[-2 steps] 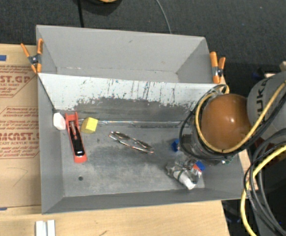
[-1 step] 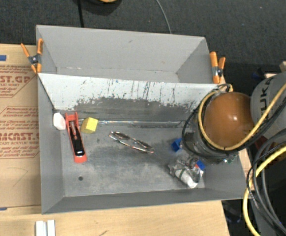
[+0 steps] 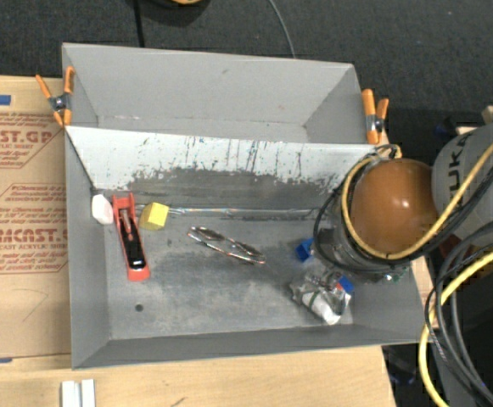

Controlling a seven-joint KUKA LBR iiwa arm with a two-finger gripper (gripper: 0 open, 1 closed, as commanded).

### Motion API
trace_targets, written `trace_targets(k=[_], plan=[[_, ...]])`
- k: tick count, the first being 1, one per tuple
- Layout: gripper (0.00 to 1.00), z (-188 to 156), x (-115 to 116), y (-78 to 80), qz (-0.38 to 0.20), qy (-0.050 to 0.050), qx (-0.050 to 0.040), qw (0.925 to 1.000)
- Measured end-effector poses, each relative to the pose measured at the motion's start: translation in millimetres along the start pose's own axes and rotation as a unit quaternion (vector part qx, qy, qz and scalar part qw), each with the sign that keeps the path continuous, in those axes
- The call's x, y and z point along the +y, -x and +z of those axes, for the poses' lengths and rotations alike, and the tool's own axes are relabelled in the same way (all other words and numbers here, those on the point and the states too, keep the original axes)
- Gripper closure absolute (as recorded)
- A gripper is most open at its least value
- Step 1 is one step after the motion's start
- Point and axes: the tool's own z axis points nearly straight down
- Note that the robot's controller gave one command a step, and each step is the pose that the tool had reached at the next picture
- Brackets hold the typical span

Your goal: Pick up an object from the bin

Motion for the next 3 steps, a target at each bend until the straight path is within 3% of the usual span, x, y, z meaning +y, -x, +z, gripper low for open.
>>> trace_targets(k=[3], plan=[[1.0,-7.9,-2.1,-1.9,0.007,0.0,-0.0002,1.0]])
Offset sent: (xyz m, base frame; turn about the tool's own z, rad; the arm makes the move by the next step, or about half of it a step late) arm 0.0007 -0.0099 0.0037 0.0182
